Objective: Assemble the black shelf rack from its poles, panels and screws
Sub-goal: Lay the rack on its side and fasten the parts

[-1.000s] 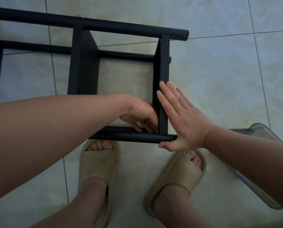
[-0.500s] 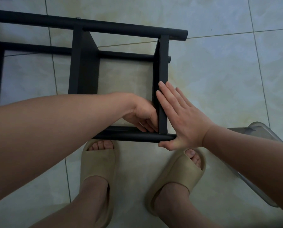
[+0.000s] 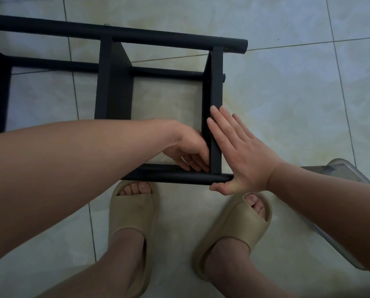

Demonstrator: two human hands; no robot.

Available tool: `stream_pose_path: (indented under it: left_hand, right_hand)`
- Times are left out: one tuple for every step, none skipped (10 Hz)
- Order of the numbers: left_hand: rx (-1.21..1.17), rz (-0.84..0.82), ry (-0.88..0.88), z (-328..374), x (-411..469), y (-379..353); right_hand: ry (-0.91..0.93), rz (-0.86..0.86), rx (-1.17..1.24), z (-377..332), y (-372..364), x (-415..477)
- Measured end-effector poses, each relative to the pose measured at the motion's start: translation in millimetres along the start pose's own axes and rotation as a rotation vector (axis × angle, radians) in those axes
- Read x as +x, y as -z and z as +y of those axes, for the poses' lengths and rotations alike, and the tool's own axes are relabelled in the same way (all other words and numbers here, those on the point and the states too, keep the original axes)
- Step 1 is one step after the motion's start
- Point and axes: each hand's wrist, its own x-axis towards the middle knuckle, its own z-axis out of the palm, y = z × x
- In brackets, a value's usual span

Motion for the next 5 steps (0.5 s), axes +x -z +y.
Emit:
stream_pose_path:
  left_hand:
    - [-0.015, -0.003, -0.016, -0.5, 2.3, -0.8]
    - [-0.048, -0.017, -0.032, -0.9, 3.1, -1.9]
    - [-0.062, -0.019, -0.039, -1.0, 3.4, -2.5]
    - [-0.077, -0.010, -0.041, -0.3, 4.4, -3.1]
    - [-0.079, -0.012, -0.044, -0.6, 4.0, -2.4]
  right_hand:
    - [0.002, 0.002, 0.004, 0.4, -0.7, 0.1]
    - [0.001, 0.003, 0.007, 0.2, -1.0, 0.2]
    - [0.003, 0.003, 0.004, 0.0, -1.3, 0.4]
    - [0.001, -0.001, 0.005, 0.2, -1.1, 0.4]
    - [0.002, -0.001, 0.008, 0.3, -0.8, 0.4]
